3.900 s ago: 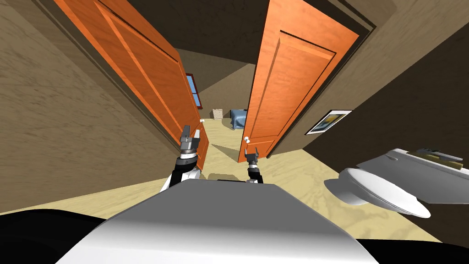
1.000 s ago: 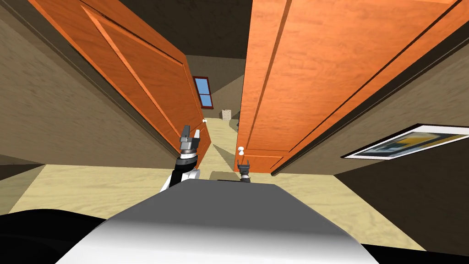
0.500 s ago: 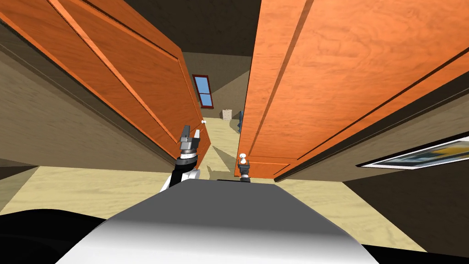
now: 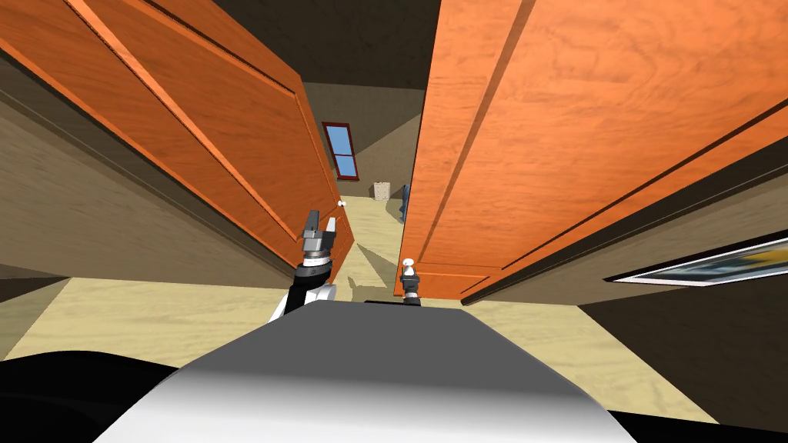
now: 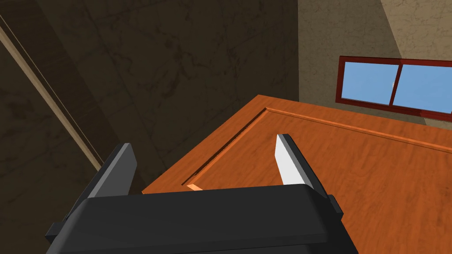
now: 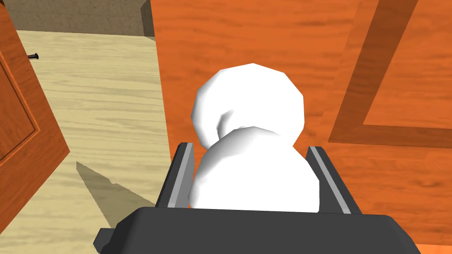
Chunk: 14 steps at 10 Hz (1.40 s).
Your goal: Push the door open
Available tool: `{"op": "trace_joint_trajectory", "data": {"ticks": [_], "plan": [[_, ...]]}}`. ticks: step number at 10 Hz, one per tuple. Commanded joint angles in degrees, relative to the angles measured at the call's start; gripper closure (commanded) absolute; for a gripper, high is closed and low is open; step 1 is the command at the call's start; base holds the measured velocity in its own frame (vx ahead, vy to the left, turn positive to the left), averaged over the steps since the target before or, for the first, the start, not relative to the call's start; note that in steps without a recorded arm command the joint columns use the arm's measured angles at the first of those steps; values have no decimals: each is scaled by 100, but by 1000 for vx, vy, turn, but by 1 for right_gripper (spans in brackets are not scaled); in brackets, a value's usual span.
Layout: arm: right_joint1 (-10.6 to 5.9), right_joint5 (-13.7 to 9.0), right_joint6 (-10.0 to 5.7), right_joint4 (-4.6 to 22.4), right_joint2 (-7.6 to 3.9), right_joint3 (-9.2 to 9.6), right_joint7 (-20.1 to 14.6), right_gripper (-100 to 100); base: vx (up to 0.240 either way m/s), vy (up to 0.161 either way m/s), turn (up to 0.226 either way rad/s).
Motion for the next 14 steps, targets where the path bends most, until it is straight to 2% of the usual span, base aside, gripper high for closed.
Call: {"op": "trace_joint_trajectory", "data": {"ticks": [1, 2, 9, 12, 14], "plan": [[25, 4, -14, 3, -1, 11, -1, 100, 0, 0, 0], [25, 4, -14, 3, -1, 11, -1, 100, 0, 0, 0], [-62, -165, -45, 45, -119, -368, 78, 100, 165, 41, -37], [-96, -257, -69, 70, -129, -572, 121, 100, 182, 57, -65], [-103, -276, -75, 75, -128, -615, 131, 100, 98, 28, -20]]}}
